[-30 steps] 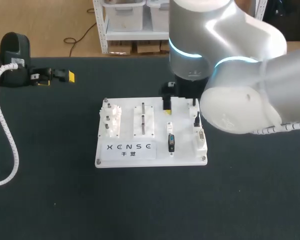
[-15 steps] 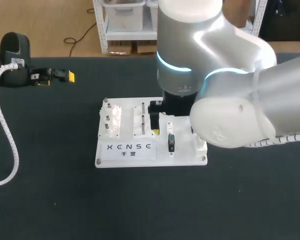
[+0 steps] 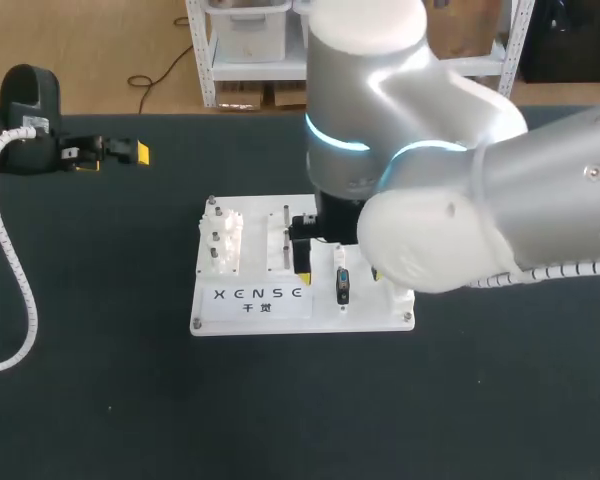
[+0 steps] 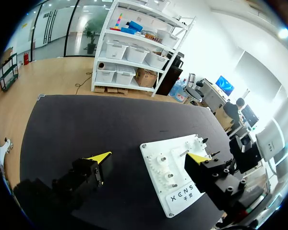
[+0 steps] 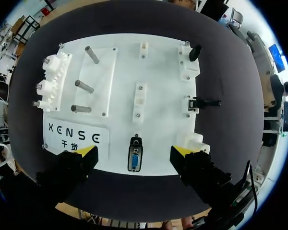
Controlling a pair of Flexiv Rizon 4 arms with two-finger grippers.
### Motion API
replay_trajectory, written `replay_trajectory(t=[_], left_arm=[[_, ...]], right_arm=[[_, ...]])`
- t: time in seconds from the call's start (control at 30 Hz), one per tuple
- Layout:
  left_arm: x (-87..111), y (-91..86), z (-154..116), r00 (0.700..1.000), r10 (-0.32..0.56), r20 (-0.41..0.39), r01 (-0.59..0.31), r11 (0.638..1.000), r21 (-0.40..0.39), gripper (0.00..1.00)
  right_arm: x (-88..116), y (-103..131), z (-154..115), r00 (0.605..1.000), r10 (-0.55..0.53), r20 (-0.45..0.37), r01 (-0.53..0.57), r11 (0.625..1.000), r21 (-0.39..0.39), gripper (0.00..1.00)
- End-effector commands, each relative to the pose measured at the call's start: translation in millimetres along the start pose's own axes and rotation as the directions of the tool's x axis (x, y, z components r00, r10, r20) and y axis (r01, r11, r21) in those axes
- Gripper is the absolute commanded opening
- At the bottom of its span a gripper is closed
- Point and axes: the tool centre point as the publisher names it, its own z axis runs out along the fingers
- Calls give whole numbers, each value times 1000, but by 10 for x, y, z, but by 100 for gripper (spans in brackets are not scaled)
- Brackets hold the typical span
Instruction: Insert the USB connector, Ethernet cable, and multi-pin plug into their matching sockets one by one.
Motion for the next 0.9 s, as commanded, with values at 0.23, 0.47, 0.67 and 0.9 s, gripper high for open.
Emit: replay_trajectory(t=[0.23,0.47,0.67,0.9], left_arm=[[0,0,0,1000,0,0,0,1000,0,100],[0,0,0,1000,0,0,0,1000,0,100],[0,0,0,1000,0,0,0,1000,0,100],[0,0,0,1000,0,0,0,1000,0,100]], right_arm=[[-25,-33,-11,1000,-1,-6,1,1000,-6,100],[-80,-23,-54,1000,-5,18,4,1000,7,100],[-74,-49,-40,999,18,28,-19,999,26,100],[5,-80,63,999,44,-1,-44,999,22,100]])
